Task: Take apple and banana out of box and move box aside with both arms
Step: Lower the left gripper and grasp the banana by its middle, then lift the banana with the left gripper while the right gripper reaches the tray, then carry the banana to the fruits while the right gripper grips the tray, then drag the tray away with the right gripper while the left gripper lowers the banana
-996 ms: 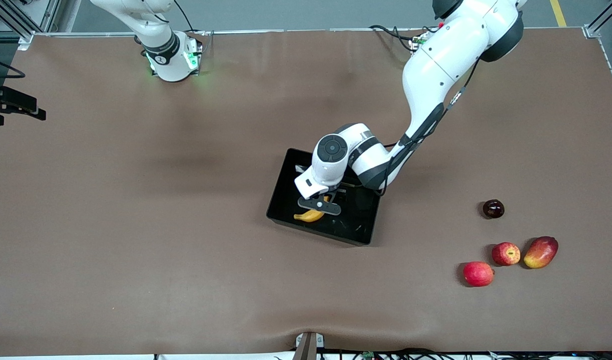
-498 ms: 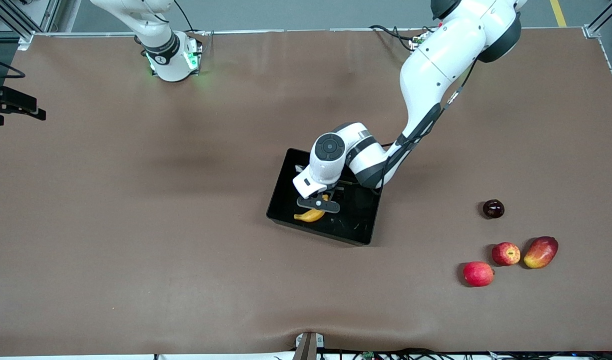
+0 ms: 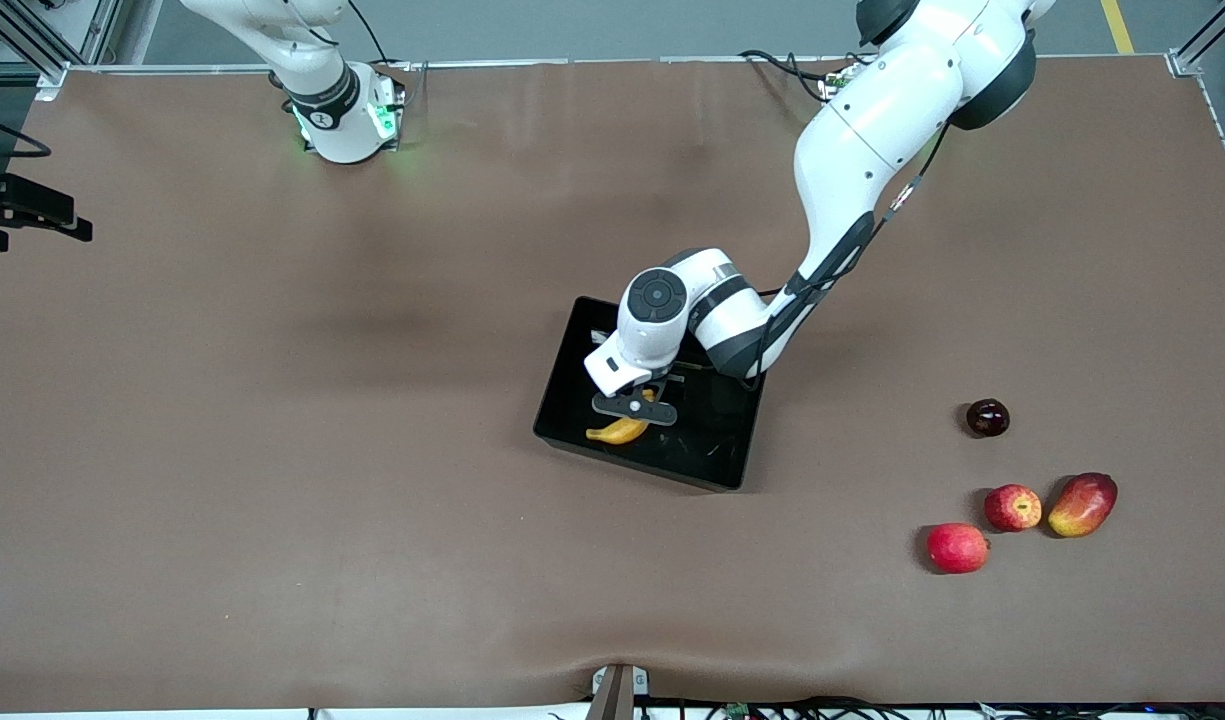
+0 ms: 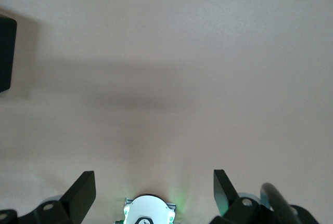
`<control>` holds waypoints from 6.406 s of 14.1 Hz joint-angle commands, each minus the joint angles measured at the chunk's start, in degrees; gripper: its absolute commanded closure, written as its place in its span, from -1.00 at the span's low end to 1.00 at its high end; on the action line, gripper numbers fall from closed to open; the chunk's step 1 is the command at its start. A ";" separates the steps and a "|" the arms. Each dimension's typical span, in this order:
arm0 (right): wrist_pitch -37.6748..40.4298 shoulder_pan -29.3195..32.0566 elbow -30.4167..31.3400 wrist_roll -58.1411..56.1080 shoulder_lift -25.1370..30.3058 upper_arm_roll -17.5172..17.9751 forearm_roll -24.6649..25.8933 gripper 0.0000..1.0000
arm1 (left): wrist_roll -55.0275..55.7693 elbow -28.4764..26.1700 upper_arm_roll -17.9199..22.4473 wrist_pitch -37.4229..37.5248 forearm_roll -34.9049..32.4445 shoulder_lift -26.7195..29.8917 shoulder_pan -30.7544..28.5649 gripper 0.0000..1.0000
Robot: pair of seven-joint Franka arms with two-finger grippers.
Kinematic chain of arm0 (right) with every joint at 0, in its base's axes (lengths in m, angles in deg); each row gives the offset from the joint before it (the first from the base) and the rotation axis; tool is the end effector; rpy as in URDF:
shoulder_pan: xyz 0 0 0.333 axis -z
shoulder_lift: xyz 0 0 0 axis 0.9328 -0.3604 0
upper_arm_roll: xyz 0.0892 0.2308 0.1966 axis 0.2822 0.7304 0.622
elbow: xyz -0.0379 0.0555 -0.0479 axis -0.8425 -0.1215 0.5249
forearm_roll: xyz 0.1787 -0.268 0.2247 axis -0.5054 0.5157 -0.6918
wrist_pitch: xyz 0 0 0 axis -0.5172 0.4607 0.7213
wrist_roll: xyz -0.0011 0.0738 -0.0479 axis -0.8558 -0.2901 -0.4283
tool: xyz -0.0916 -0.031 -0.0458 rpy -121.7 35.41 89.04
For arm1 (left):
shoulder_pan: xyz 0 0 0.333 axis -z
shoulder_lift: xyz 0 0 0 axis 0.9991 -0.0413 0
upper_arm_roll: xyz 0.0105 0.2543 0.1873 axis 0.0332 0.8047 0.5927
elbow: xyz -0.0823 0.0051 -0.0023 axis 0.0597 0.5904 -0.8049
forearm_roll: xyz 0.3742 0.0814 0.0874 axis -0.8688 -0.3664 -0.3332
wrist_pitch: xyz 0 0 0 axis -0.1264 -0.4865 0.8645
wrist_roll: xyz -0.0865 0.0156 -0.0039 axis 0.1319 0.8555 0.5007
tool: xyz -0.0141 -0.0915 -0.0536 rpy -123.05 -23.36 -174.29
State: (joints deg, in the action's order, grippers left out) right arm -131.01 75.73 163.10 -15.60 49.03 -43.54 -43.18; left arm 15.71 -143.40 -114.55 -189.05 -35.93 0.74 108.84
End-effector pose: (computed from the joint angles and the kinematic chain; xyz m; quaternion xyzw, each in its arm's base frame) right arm 0.5374 -0.0725 0.6270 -0.9947 -0.0418 0.0863 0.0374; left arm 0.5298 -0.4860 0.1680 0.9943 -0.0991 0.0239 0.0317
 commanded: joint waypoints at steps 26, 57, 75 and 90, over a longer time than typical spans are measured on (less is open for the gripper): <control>-7.85 -9.74 0.31 16.87 -11.27 0.83 -11.81 -1.00 | -14.82 0.88 0.03 23.92 1.00 19.33 -17.58 1.00; -43.16 -33.33 9.10 48.81 -26.16 0.30 -6.90 1.00 | -62.42 9.14 7.67 -3.02 13.66 3.26 -45.99 1.00; -39.04 11.16 25.68 -5.94 -15.86 0.30 -3.83 1.00 | -65.40 21.08 18.40 -15.19 13.31 -6.41 -33.51 1.00; -27.77 7.31 9.06 -8.42 -18.76 0.65 -3.92 -1.00 | -69.88 24.17 17.78 -19.32 13.66 -13.19 -32.99 -0.76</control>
State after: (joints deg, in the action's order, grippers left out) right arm -165.26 85.88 181.78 -23.80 30.21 -43.07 -47.17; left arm -52.63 -121.90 -96.61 -207.91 -23.43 -10.98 75.14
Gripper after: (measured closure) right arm 0.414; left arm 0.608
